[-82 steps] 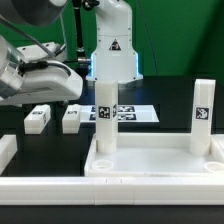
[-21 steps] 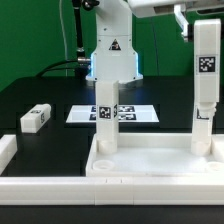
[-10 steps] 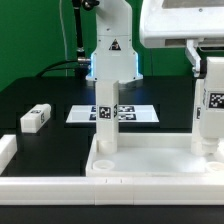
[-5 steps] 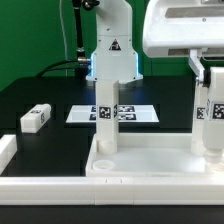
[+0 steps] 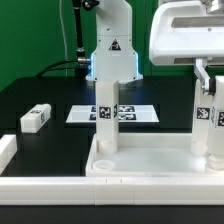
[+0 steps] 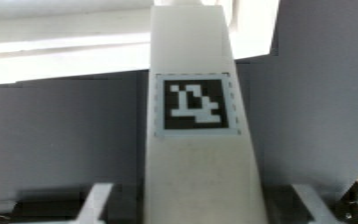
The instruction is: Assemble desk
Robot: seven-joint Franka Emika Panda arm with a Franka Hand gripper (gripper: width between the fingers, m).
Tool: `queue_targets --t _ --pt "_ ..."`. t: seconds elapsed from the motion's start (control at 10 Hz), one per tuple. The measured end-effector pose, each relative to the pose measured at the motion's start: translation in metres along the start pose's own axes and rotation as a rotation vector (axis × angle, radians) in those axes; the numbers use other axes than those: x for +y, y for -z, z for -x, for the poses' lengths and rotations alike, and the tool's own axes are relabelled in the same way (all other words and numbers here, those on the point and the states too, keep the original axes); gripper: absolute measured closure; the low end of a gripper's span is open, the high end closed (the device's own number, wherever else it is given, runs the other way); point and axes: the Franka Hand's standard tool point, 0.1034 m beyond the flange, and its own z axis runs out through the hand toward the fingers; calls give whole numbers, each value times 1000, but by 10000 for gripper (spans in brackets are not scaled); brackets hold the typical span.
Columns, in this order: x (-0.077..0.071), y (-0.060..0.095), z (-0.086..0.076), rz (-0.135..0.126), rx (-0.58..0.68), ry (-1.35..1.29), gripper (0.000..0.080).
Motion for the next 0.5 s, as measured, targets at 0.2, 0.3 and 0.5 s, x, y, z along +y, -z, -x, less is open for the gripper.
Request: queue_targets --t 0.2,0.3,0.5 --pt "-4 -2 4 -2 -5 7 508" --pt "-3 -4 6 0 -8 9 508" --pt "-2 -8 11 5 -12 6 508"
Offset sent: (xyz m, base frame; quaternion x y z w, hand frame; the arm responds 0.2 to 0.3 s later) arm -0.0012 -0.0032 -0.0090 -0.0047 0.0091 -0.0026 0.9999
